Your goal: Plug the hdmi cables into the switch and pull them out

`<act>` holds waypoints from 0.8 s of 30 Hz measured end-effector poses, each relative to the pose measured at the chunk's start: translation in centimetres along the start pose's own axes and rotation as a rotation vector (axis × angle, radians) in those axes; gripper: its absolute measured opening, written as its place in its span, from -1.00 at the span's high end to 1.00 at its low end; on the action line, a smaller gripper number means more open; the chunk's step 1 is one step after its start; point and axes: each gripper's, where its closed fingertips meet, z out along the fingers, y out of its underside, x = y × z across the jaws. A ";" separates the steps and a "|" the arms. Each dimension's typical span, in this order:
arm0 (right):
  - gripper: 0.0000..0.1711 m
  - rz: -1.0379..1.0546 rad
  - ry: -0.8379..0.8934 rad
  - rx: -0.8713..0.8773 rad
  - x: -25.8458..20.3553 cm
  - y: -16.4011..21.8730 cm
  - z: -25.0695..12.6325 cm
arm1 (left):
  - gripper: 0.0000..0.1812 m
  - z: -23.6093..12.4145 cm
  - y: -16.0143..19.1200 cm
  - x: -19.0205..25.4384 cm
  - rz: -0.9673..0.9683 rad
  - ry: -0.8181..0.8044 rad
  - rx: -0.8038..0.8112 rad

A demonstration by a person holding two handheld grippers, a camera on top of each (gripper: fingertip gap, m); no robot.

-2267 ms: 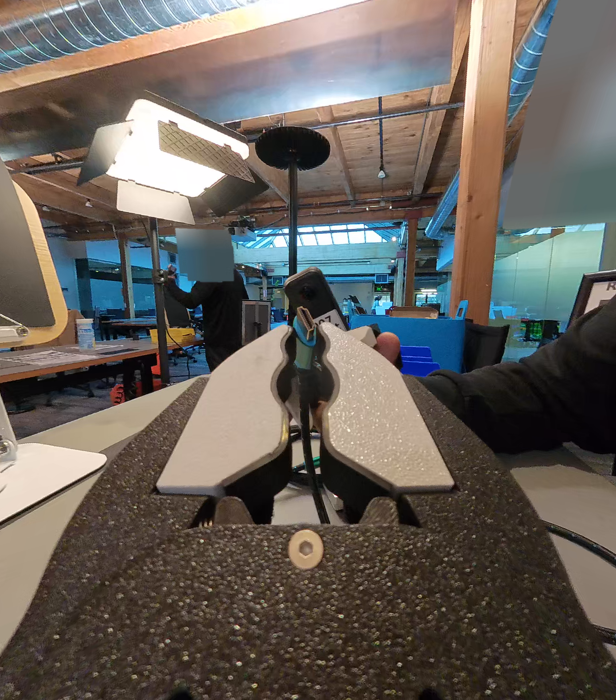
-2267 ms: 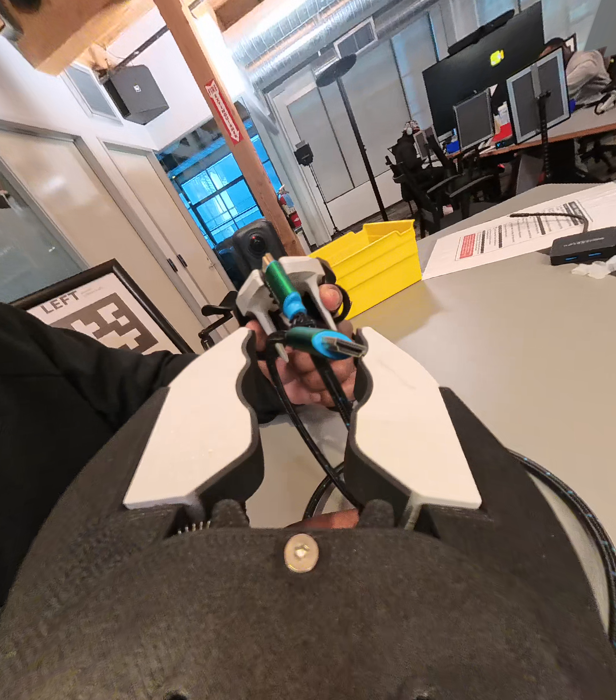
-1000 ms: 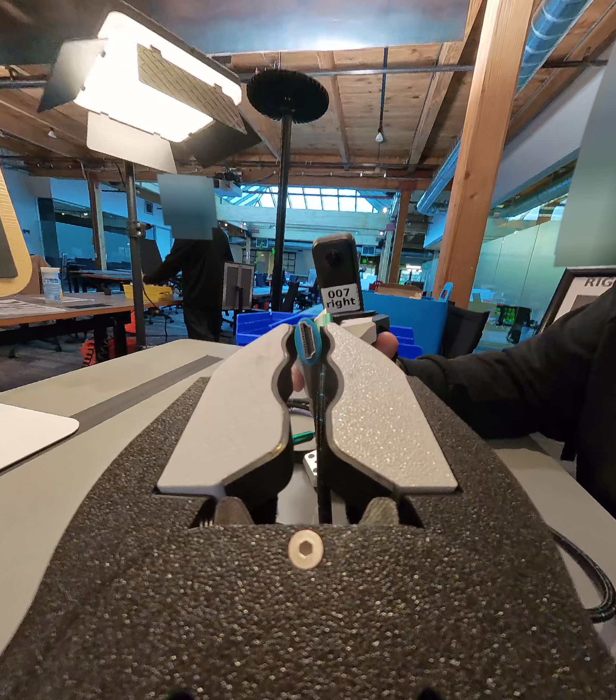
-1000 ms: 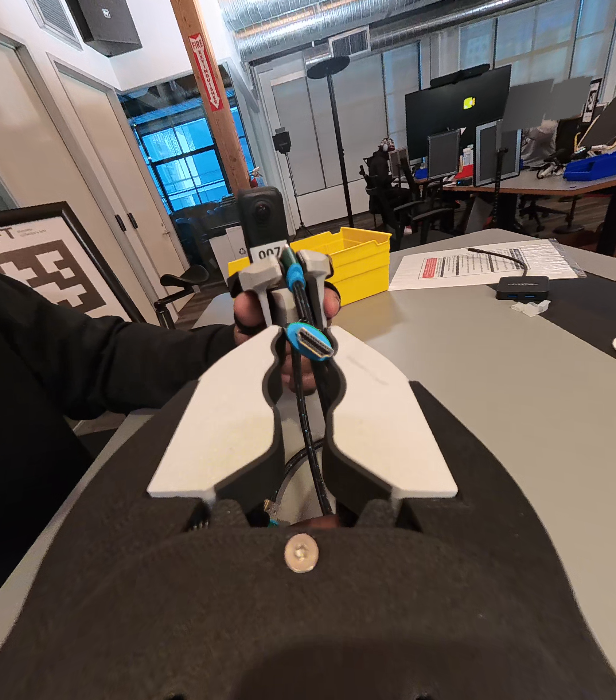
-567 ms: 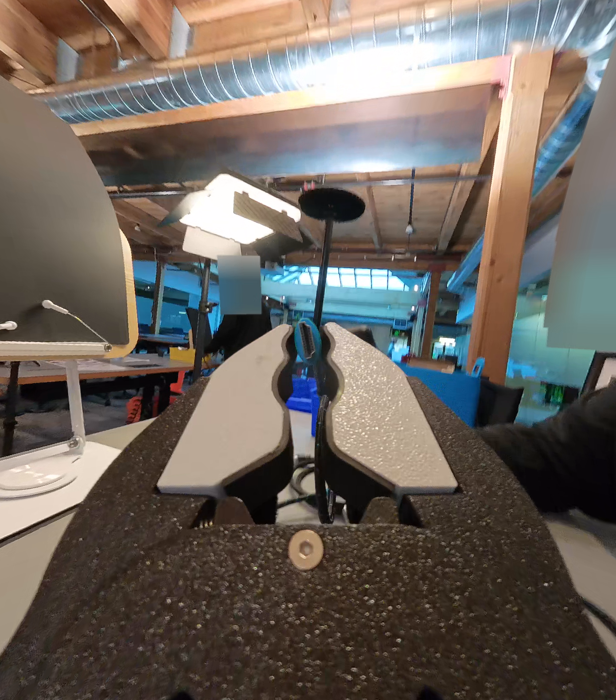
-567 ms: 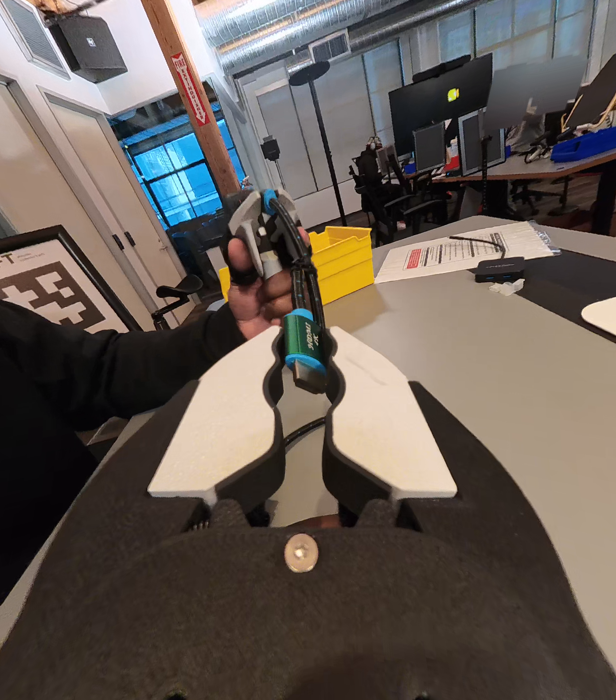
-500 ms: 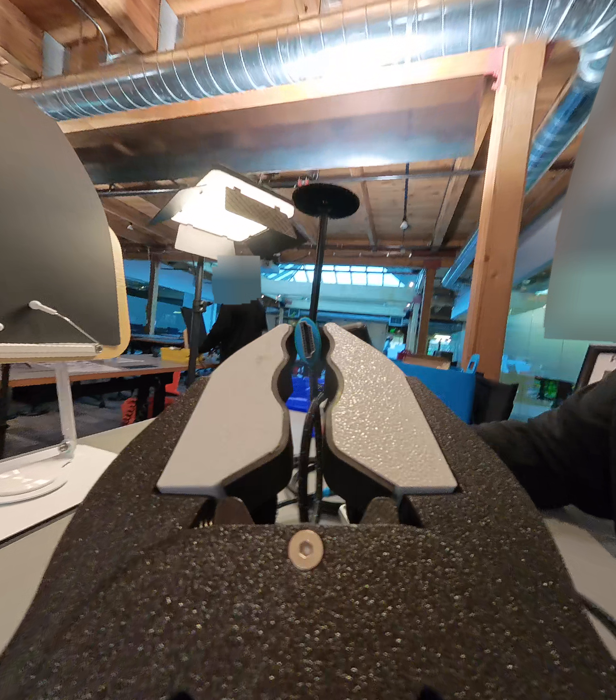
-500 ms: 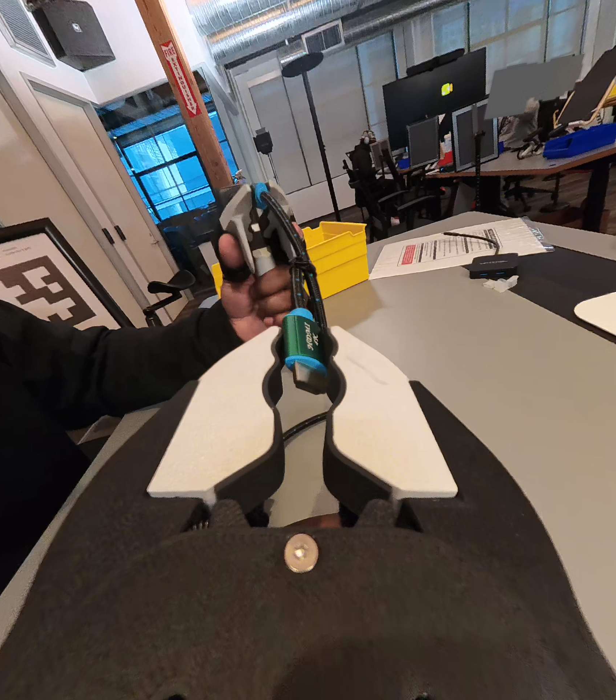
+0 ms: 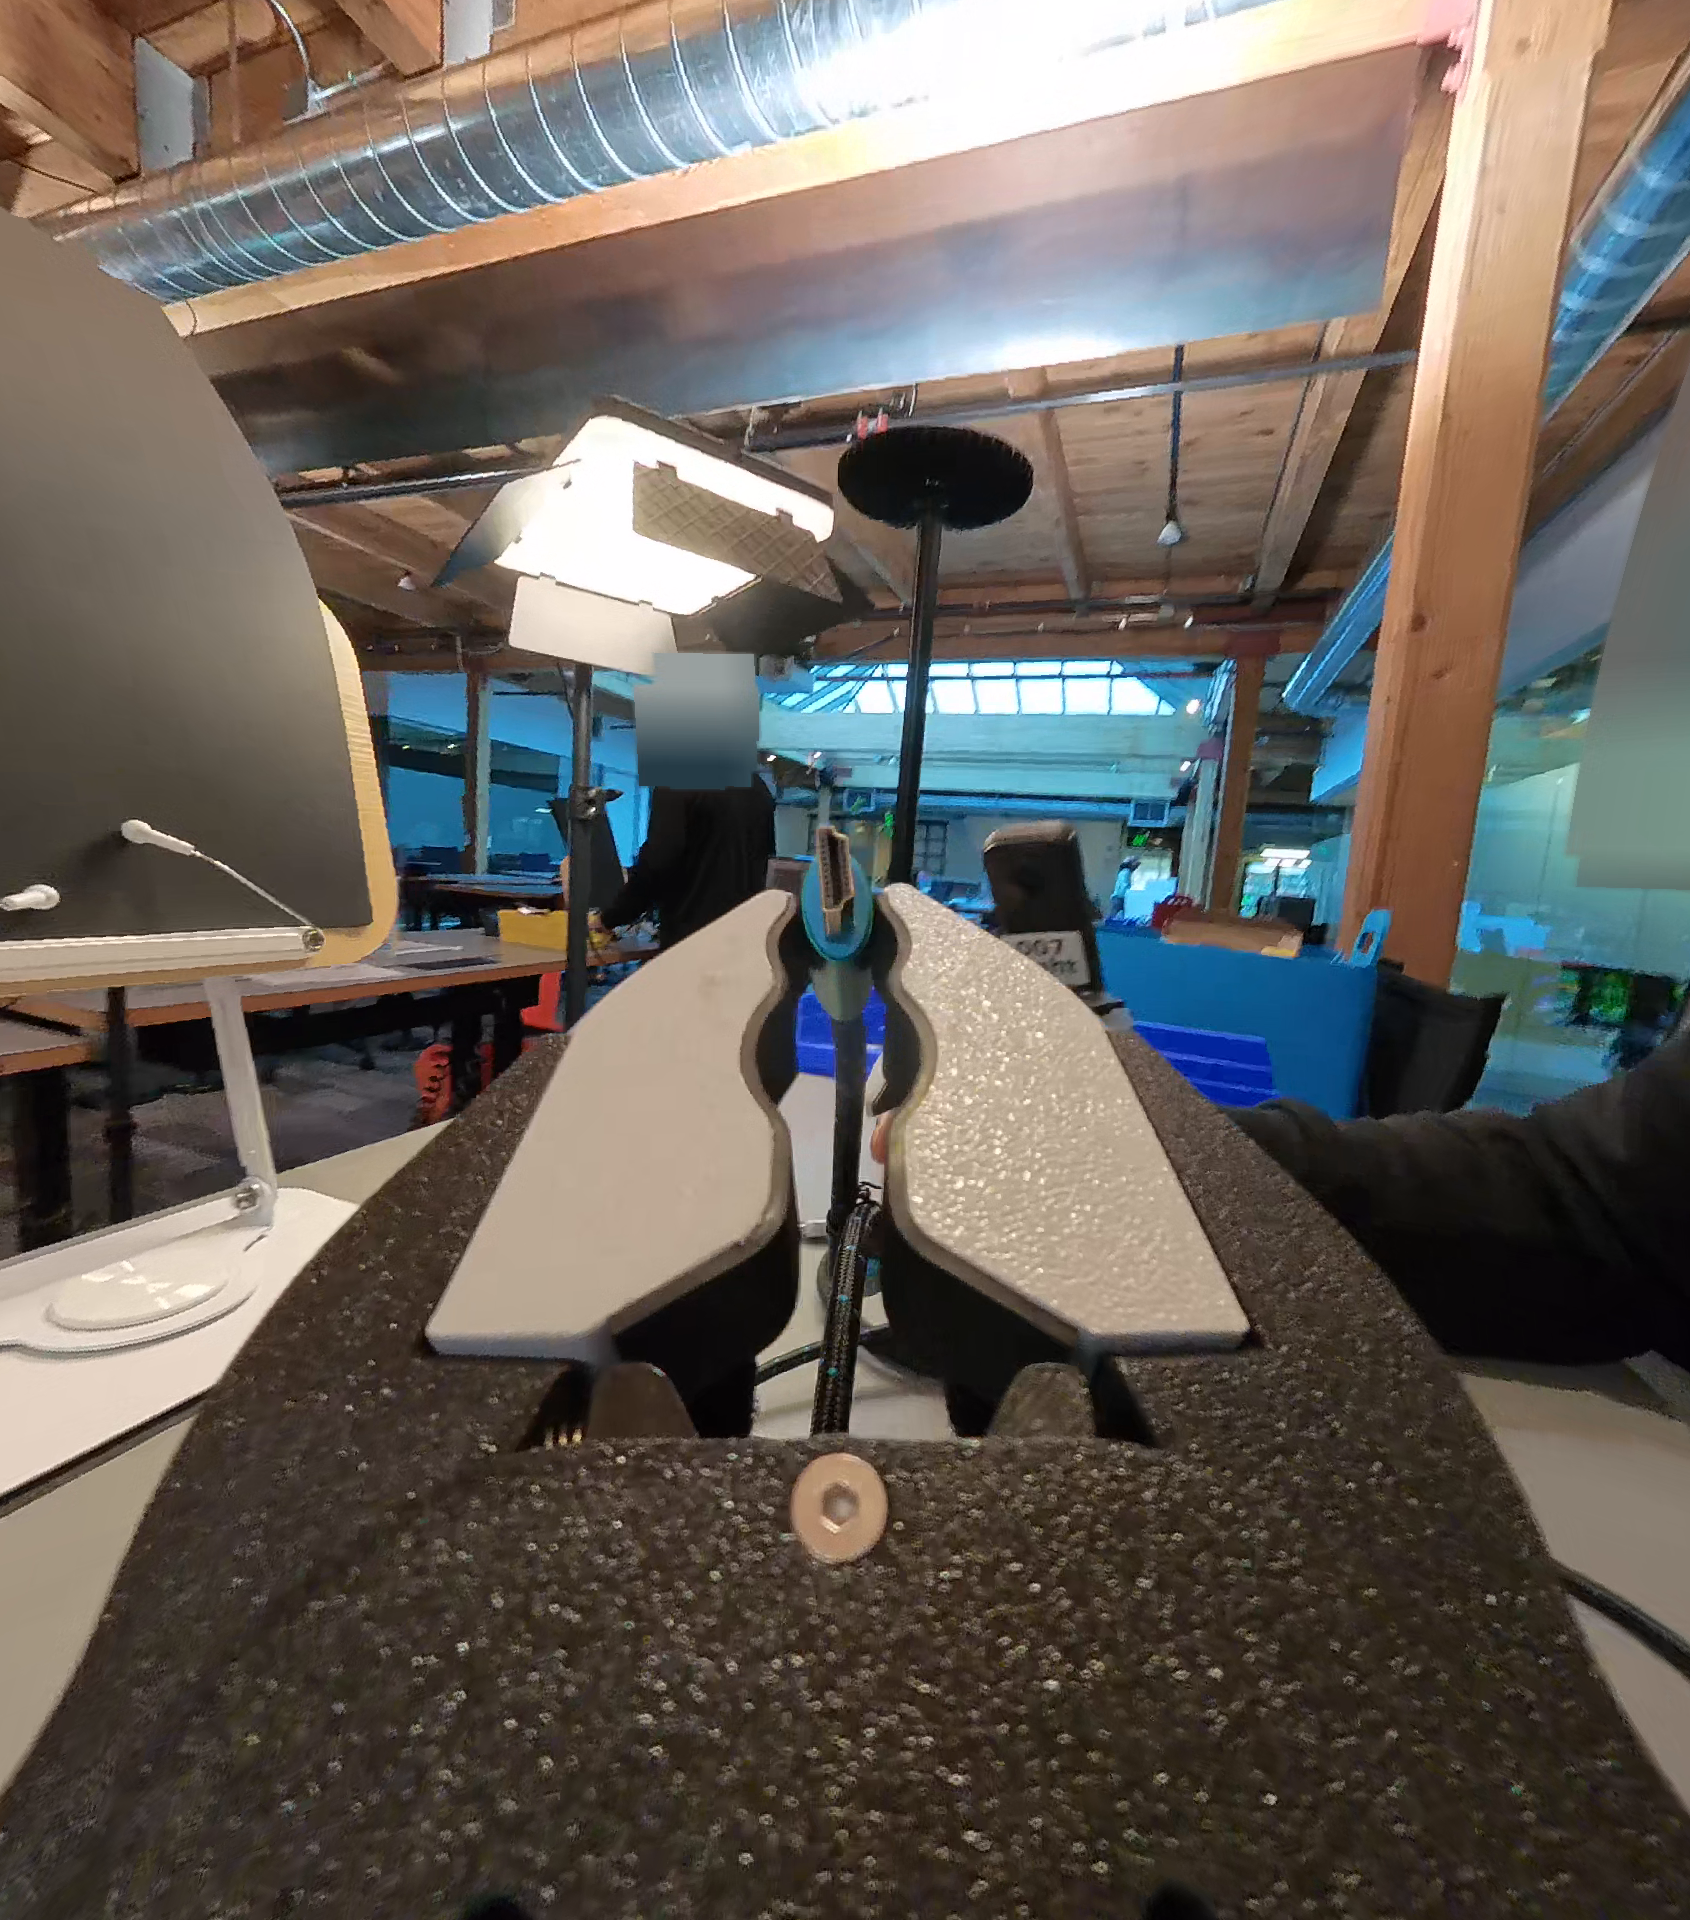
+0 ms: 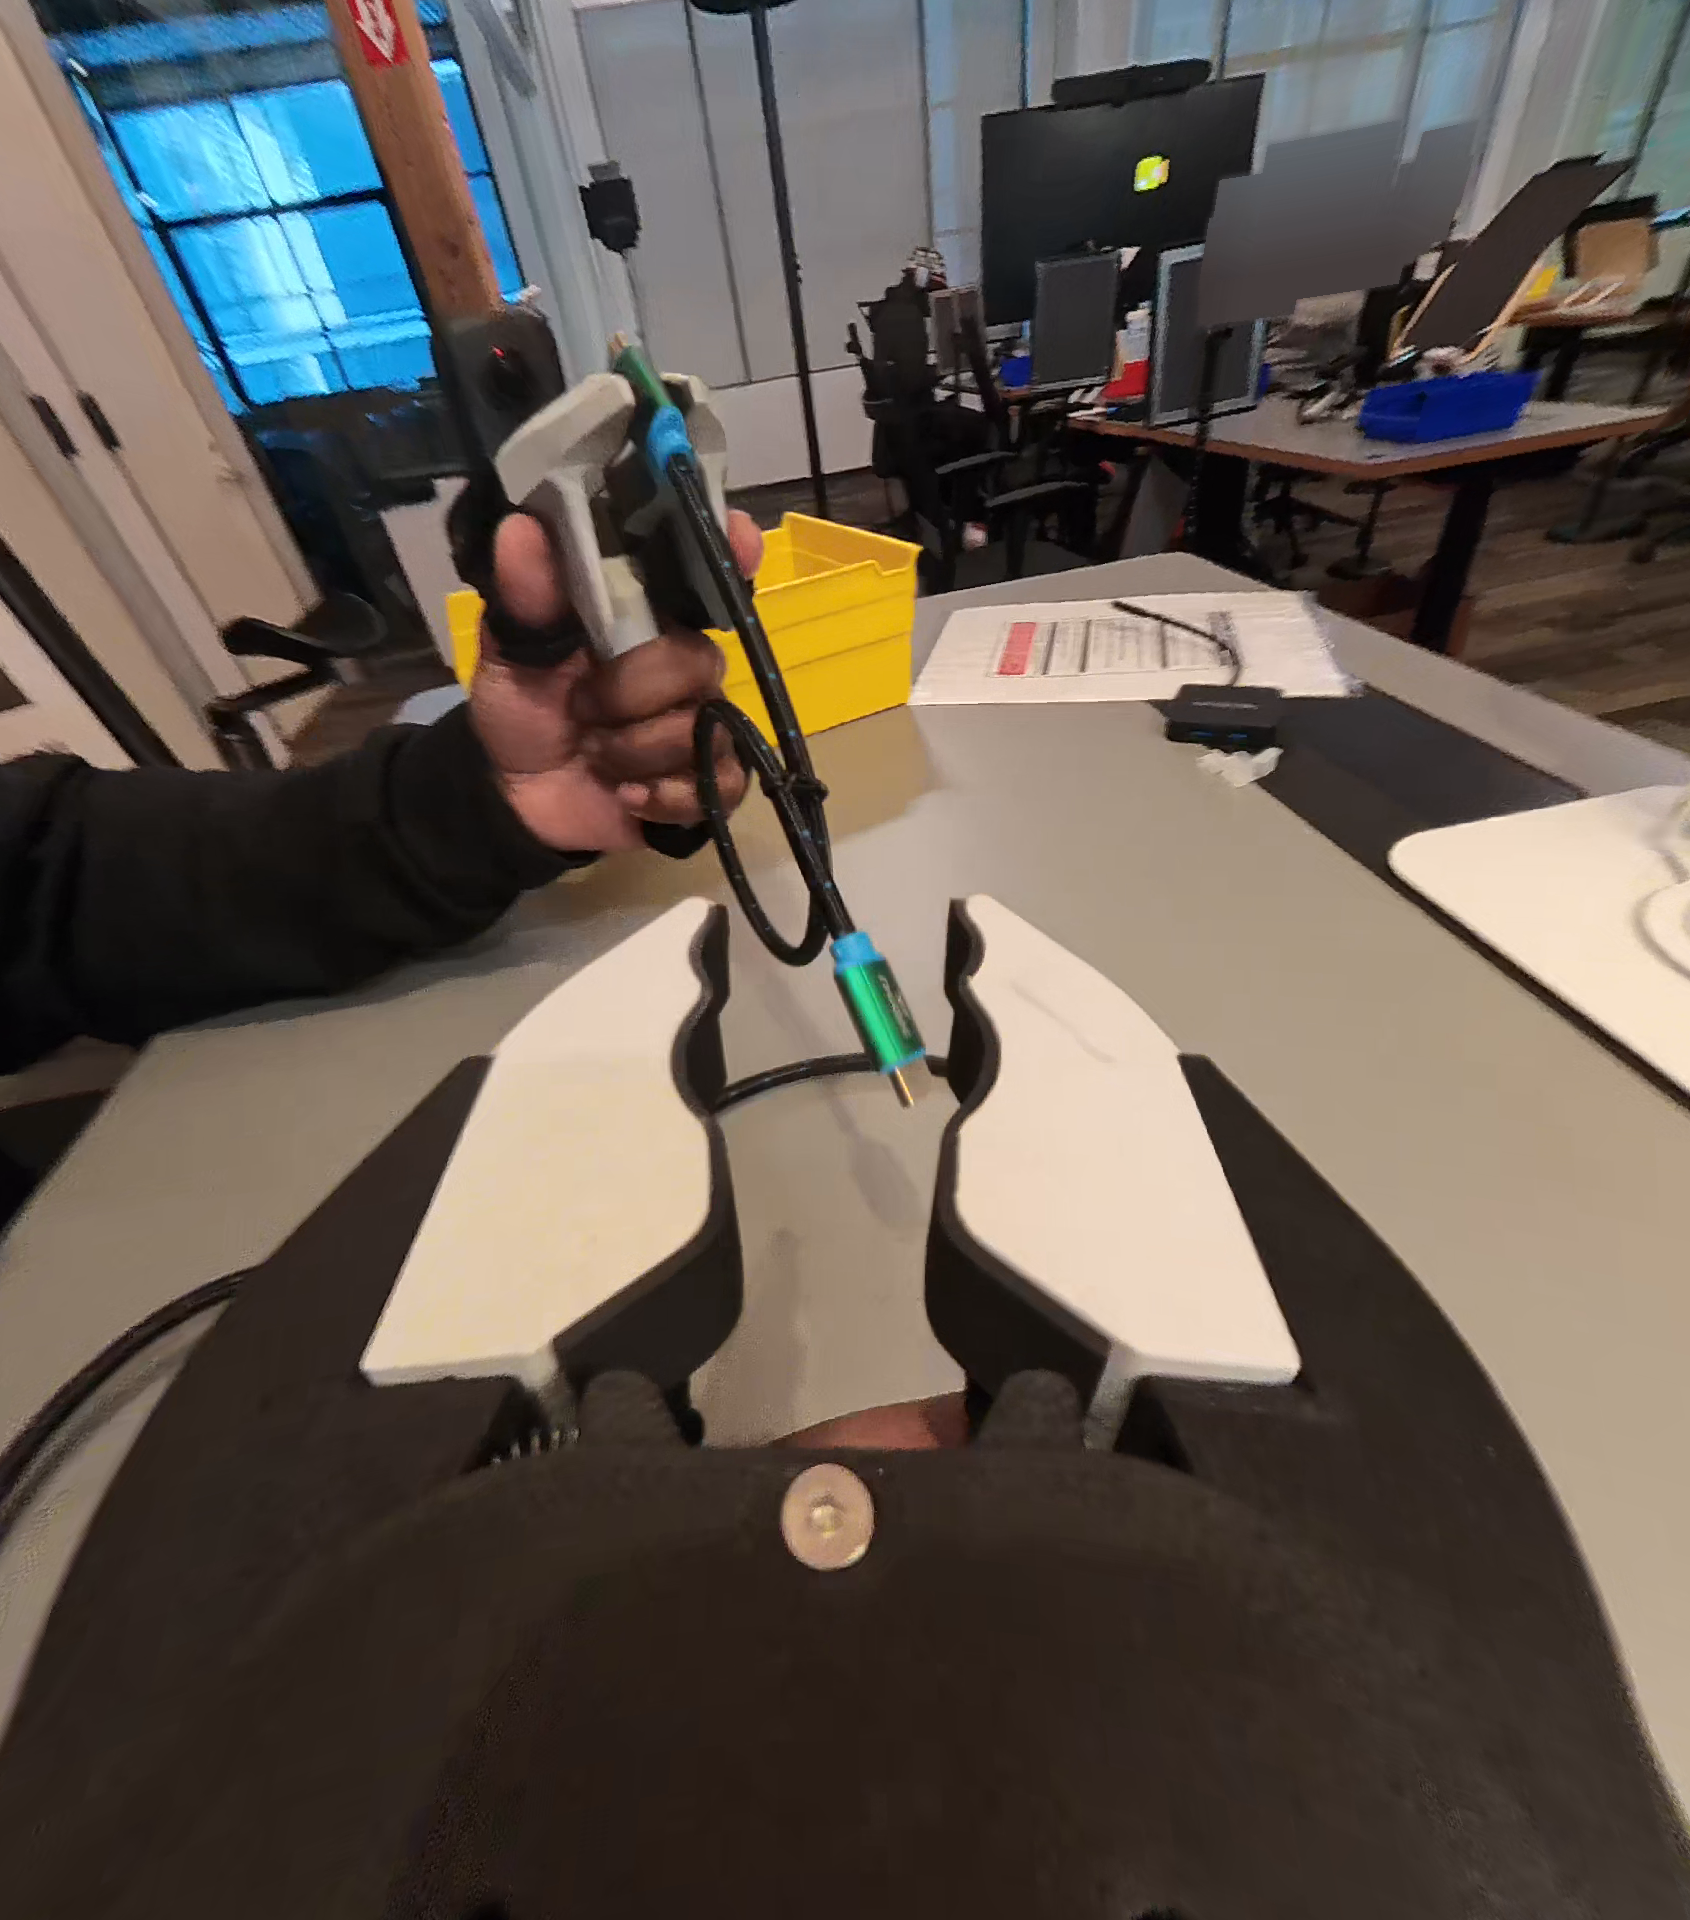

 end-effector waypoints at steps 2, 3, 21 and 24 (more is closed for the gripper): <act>0.57 -0.078 0.056 -0.012 -0.2 -0.1 0.7 | 0.88 0.6 0.4 0.4 0.061 -0.024 -0.038; 0.58 -0.121 0.090 -0.020 -0.2 -0.2 1.1 | 0.88 0.9 0.6 0.7 0.102 -0.043 -0.058; 0.98 -0.565 0.297 0.036 -2.9 -1.2 3.9 | 0.83 5.9 7.5 7.3 0.496 -0.017 -0.328; 1.00 -0.559 0.231 0.058 -3.4 -1.0 3.6 | 0.60 5.3 7.2 8.3 0.479 0.105 -0.354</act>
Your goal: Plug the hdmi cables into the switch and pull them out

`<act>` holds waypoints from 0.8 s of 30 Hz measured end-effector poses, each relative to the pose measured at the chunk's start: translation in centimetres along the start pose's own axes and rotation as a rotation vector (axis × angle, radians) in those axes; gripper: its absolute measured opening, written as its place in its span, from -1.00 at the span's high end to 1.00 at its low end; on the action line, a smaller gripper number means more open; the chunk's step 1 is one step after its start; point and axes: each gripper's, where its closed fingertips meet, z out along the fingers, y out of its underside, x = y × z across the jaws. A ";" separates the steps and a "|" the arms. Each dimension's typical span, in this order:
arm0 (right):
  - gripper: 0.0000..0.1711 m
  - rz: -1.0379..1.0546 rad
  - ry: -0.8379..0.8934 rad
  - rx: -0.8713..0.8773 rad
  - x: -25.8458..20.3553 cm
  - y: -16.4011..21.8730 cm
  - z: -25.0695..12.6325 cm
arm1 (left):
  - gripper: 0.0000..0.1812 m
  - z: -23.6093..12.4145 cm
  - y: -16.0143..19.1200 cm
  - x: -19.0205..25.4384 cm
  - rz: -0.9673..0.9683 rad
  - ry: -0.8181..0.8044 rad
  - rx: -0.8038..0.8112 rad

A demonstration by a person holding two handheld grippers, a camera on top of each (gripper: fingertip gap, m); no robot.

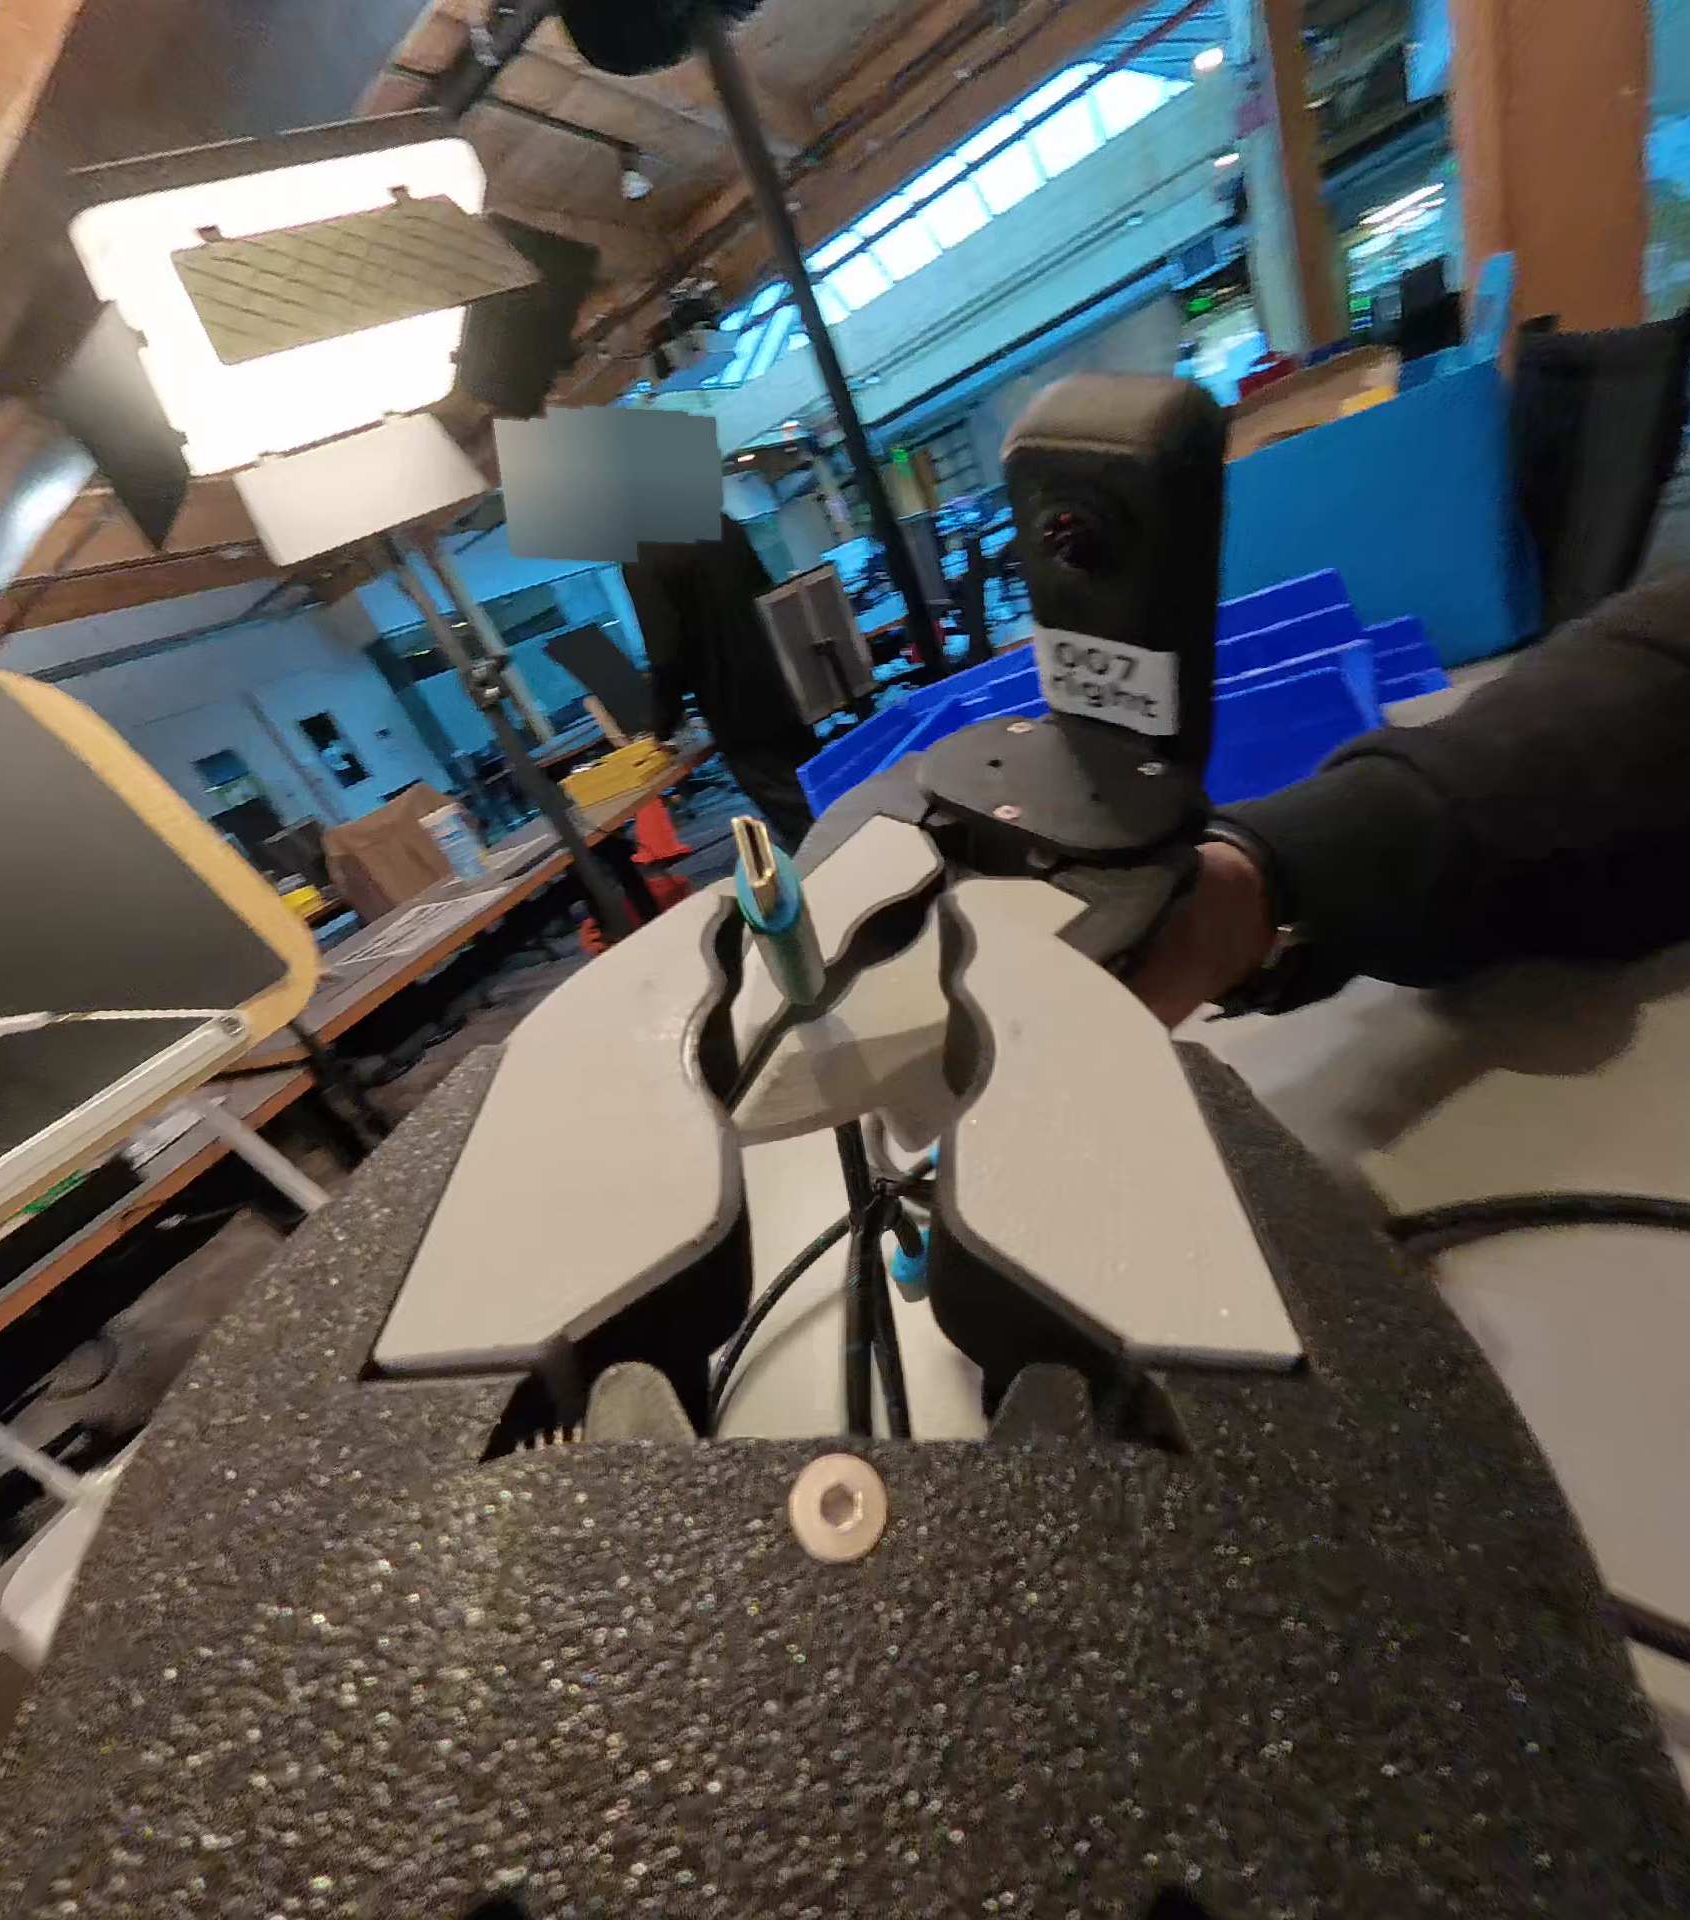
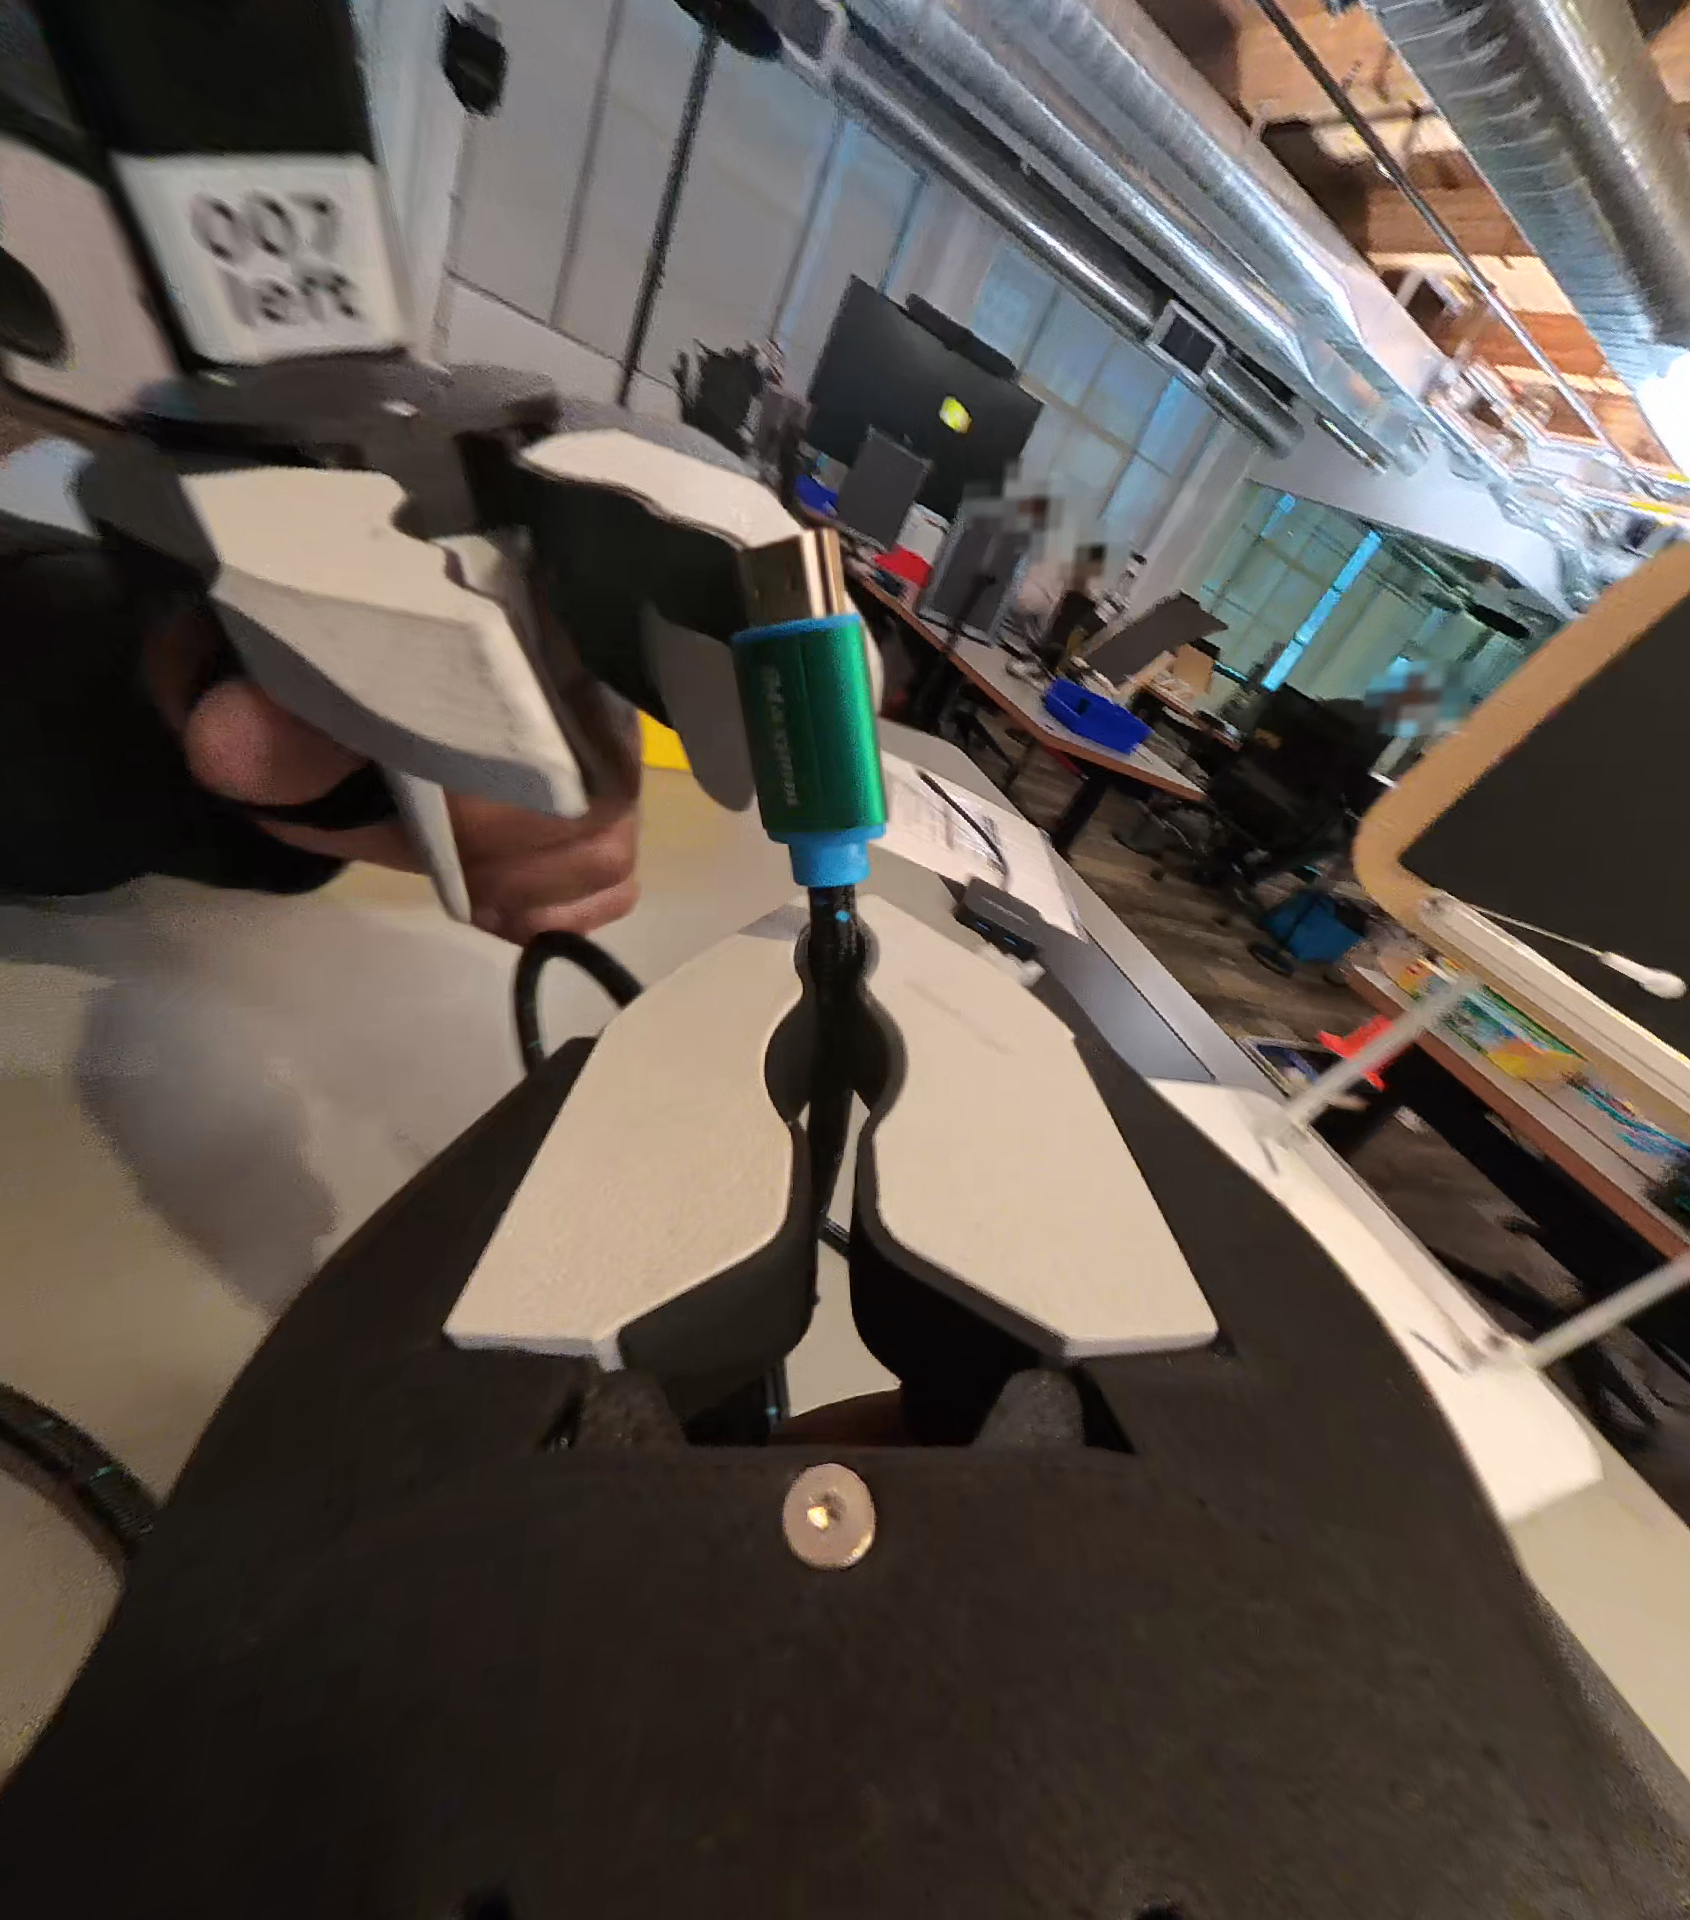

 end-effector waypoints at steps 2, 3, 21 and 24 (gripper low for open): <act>1.00 0.029 -0.077 0.073 -0.7 -0.7 -0.6 | 0.60 -1.0 -0.5 0.7 -0.006 0.108 0.024; 1.00 0.035 -0.110 0.099 -1.1 -0.9 -0.8 | 0.60 -1.6 -0.9 0.8 -0.011 0.140 0.039; 0.74 -0.010 -0.280 0.077 -5.4 -1.2 -0.7 | 0.79 -1.6 0.3 4.1 0.008 0.316 0.037; 0.68 -0.016 -0.223 0.009 -3.6 -0.2 -1.6 | 0.80 -1.7 0.5 2.5 0.065 0.232 -0.048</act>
